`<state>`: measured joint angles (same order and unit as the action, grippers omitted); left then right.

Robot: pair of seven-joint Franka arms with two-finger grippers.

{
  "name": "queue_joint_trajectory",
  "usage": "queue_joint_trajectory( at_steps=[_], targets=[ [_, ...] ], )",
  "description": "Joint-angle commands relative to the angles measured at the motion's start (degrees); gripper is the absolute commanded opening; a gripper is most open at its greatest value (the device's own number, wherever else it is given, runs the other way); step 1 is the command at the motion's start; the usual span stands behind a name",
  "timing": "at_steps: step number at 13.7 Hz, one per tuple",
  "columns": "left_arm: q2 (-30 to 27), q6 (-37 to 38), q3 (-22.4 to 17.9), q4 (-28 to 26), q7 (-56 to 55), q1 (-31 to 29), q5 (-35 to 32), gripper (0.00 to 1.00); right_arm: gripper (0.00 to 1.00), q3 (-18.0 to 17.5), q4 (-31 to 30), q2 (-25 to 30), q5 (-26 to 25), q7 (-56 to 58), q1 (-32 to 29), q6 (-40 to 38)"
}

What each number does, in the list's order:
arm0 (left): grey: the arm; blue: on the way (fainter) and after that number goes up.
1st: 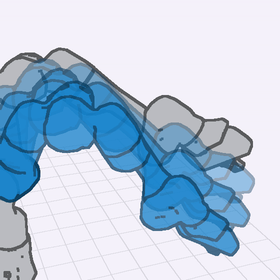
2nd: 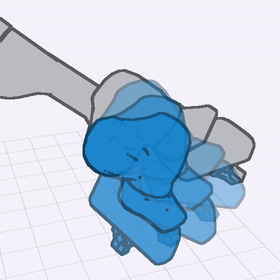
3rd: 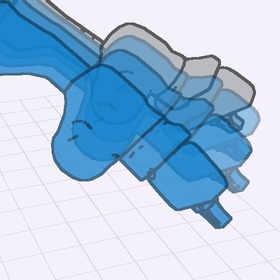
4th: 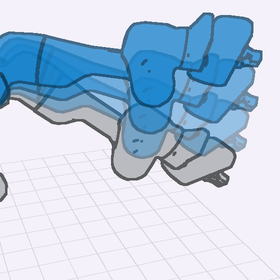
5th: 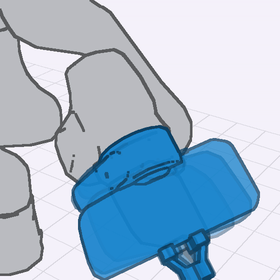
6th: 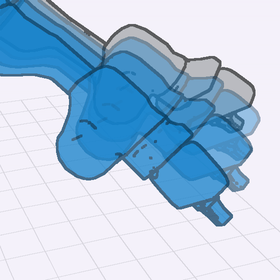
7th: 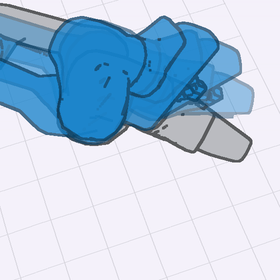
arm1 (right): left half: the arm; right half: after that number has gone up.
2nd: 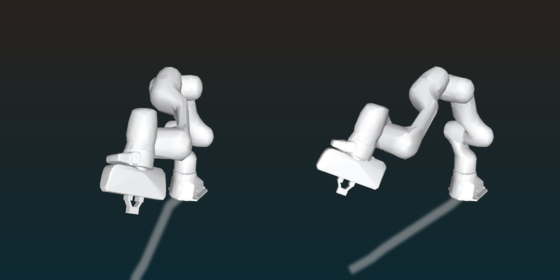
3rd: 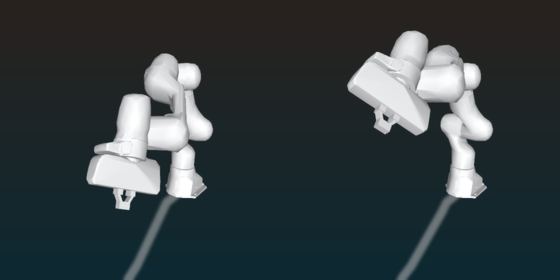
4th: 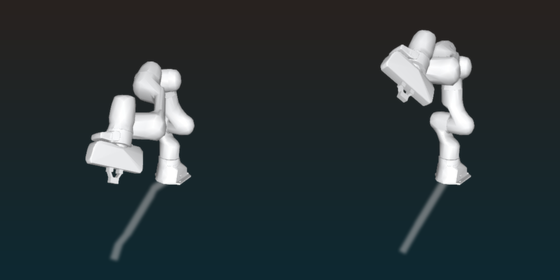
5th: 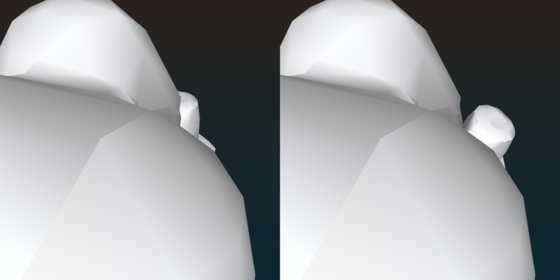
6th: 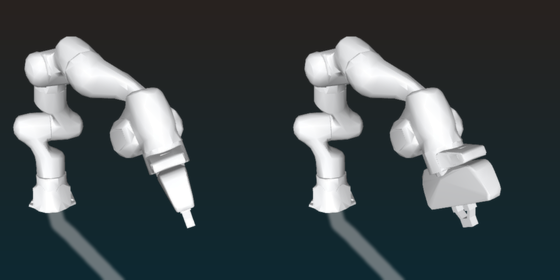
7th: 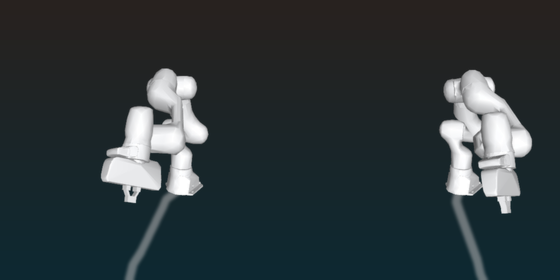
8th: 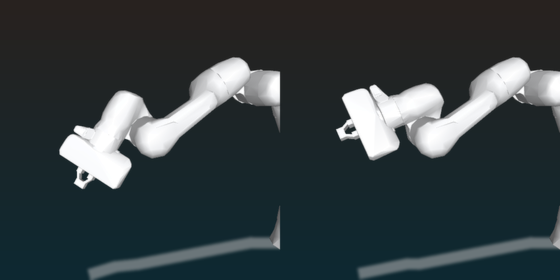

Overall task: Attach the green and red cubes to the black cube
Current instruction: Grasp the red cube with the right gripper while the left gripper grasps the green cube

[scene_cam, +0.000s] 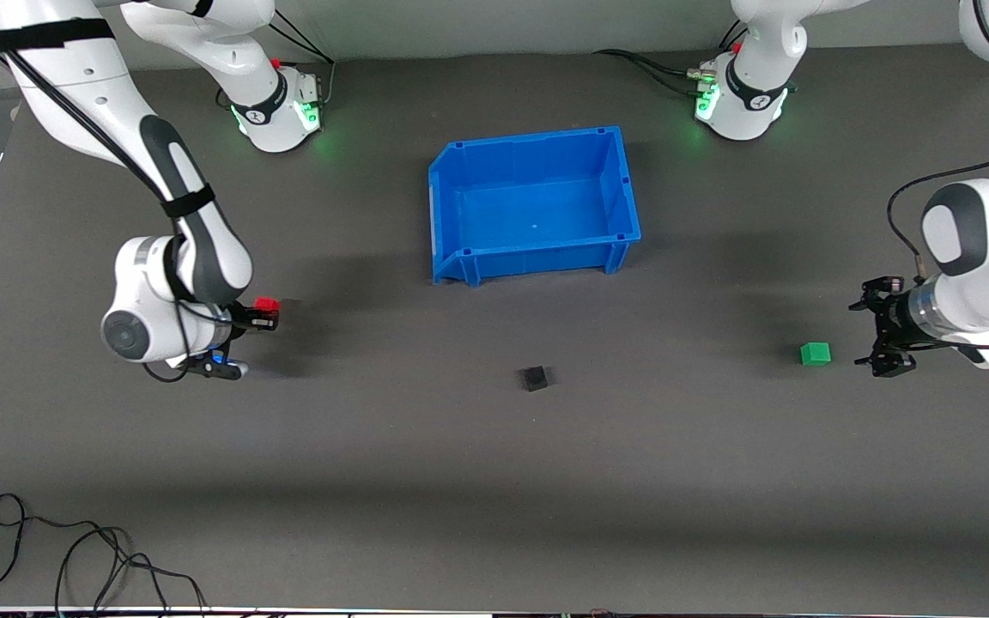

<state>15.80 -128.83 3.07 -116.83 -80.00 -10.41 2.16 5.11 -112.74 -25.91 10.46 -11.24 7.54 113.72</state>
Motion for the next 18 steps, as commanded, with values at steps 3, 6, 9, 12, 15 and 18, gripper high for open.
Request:
queue_joint_trajectory(
  at_steps=[3, 6, 9, 12, 15, 18],
  targets=[
    [2.7, -9.6, -0.3, -5.1, -5.2, 1.0, -5.1, 0.99, 0.17, 0.1, 13.5, -2.0, 3.2, -14.8, 0.1, -5.3],
    [5.0, -15.5, -0.3, -6.8, -5.3, 1.0, -5.9, 0.99, 0.16, -0.1, 18.7, -5.7, 6.1, -21.9, 0.2, -5.3],
    [7.7, -20.1, -0.3, -7.4, -5.4, 1.1, -6.1, 0.99, 0.16, -0.1, 24.8, -10.6, 8.1, -37.5, 4.7, -4.8],
    [9.4, -22.8, -0.4, -7.4, -5.6, 1.1, -7.3, 0.98, 0.16, -0.2, 30.7, -14.6, 13.0, -50.4, 7.7, -4.7],
    [10.5, -24.3, -0.4, -7.4, -5.6, 1.1, -7.3, 0.61, 0.14, -0.2, 34.3, -18.1, 17.3, -61.0, 11.4, -1.9],
    [10.7, -24.3, -0.4, -7.4, -5.6, 1.1, -7.6, 0.0, 0.13, -0.3, 38.9, -21.4, 17.9, -69.3, 14.6, -0.1]
  ],
)
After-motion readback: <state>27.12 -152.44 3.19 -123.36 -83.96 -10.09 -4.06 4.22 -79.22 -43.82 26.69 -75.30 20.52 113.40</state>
